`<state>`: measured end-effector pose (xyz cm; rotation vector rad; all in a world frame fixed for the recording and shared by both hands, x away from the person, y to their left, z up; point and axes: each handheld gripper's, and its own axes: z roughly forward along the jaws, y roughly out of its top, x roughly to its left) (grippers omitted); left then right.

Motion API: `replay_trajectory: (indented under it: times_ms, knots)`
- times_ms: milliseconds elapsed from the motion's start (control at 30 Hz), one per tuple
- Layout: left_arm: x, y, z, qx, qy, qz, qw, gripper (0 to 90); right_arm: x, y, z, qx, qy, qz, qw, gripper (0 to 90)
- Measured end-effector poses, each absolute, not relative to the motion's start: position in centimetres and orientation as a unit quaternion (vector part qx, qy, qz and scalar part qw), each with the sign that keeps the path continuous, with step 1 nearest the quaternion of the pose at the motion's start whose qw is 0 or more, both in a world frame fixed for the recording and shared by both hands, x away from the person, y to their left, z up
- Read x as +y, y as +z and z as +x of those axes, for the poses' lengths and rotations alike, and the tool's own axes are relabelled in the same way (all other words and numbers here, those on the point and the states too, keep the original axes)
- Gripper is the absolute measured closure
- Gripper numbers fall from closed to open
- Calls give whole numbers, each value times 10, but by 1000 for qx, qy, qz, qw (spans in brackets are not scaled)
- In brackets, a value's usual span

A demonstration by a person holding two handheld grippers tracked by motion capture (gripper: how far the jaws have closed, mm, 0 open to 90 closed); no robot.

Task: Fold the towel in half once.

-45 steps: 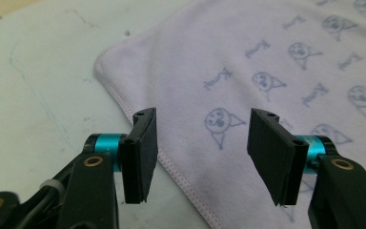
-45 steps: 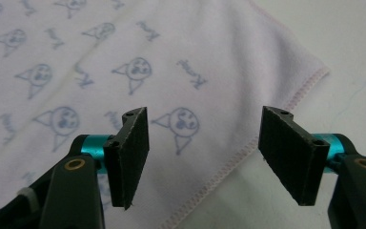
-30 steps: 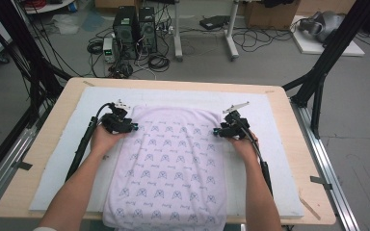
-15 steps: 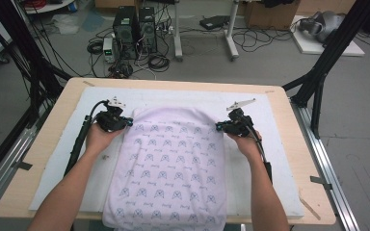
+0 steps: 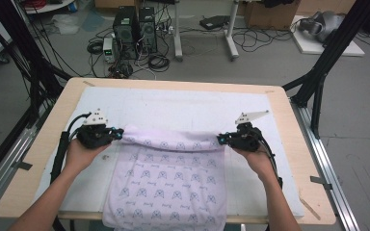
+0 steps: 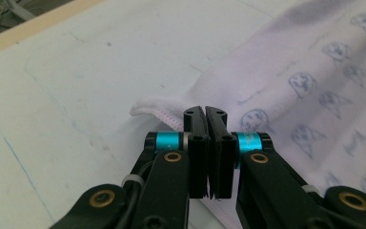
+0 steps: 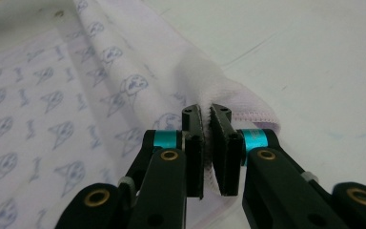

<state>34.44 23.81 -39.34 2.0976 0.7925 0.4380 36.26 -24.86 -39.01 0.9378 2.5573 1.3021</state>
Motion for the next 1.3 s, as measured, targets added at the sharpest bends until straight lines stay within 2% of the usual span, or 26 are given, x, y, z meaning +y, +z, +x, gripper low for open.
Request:
replay_trajectory:
  times_ms: [133,200,333,400,533,667,767,800,833,933,967,1067,1300]
  knots:
    - [242,-403,322,302,165,842,415,871,-250,-402,341,854,419,303,52,840]
    - [242,-405,314,296,157,843,421,858,-251,-408,332,856,415,304,43,807]
    - [239,-404,316,294,147,845,423,641,-248,-410,326,860,409,302,47,604]
    - [238,-401,322,300,147,843,422,557,-246,-403,329,859,408,303,58,554]
    - [236,-402,341,324,141,837,417,492,-240,-398,343,858,402,311,77,456]
    - [235,-414,359,356,130,833,404,448,-232,-405,361,854,401,324,62,421]
    - [234,-423,370,374,117,836,384,453,-223,-416,372,859,392,325,44,448]
    - [233,-426,373,375,118,838,378,497,-220,-420,374,862,384,329,38,472]
    - [232,-429,374,373,119,840,376,589,-218,-424,377,864,378,331,33,522]
    - [229,-431,375,357,126,849,370,775,-216,-428,380,871,373,321,22,722]
    - [228,-430,374,353,131,849,371,806,-216,-427,379,871,374,317,22,765]
    - [229,-424,370,348,147,843,382,832,-217,-419,376,867,389,309,33,816]
    - [233,-403,358,337,172,825,419,843,-223,-402,365,858,413,300,53,832]
